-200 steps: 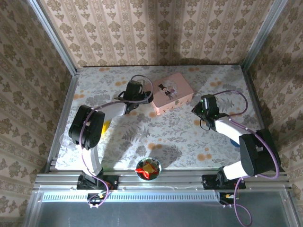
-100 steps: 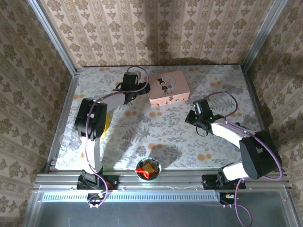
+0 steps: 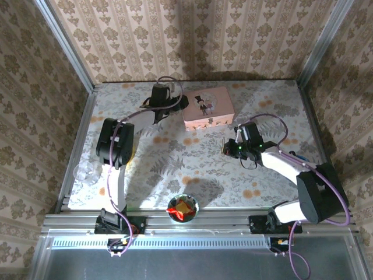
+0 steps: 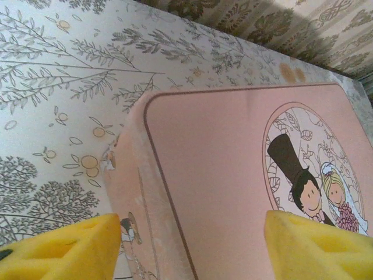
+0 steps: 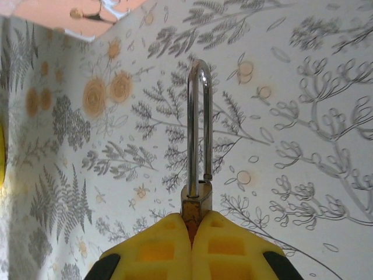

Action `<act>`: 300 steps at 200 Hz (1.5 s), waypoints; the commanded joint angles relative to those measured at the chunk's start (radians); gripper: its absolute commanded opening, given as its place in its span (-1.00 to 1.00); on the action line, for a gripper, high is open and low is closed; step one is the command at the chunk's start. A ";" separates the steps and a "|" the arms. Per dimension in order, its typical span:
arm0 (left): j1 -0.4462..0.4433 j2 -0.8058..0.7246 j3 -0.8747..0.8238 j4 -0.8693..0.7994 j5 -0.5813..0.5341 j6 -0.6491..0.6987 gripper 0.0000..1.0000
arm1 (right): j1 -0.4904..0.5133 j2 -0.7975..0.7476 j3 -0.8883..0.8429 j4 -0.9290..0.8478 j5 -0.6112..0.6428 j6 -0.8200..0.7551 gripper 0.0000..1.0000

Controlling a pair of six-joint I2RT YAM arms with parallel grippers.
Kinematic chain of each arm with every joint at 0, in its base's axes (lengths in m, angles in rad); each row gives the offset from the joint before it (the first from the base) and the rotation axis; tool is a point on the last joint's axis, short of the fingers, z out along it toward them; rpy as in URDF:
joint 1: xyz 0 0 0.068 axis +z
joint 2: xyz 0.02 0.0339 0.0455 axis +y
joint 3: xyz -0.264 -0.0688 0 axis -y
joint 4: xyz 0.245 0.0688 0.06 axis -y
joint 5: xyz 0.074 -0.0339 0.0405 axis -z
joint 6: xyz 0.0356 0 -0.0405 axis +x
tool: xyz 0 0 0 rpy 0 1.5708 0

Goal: Unlock a padlock with a key

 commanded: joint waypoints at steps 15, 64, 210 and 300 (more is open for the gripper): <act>0.022 -0.154 -0.093 0.041 -0.033 0.006 0.59 | -0.008 0.092 0.020 -0.009 -0.130 -0.069 -1.00; 0.036 -0.376 -0.334 0.048 -0.125 0.046 1.00 | -0.025 0.171 0.031 -0.027 -0.090 -0.084 -0.90; 0.197 -0.883 -0.847 0.108 -0.154 0.250 1.00 | -0.075 -0.092 0.088 -0.261 0.217 -0.176 0.25; 0.329 -0.920 -1.086 0.460 -0.202 0.431 1.00 | -0.101 -0.257 0.016 -0.100 0.637 -0.285 1.00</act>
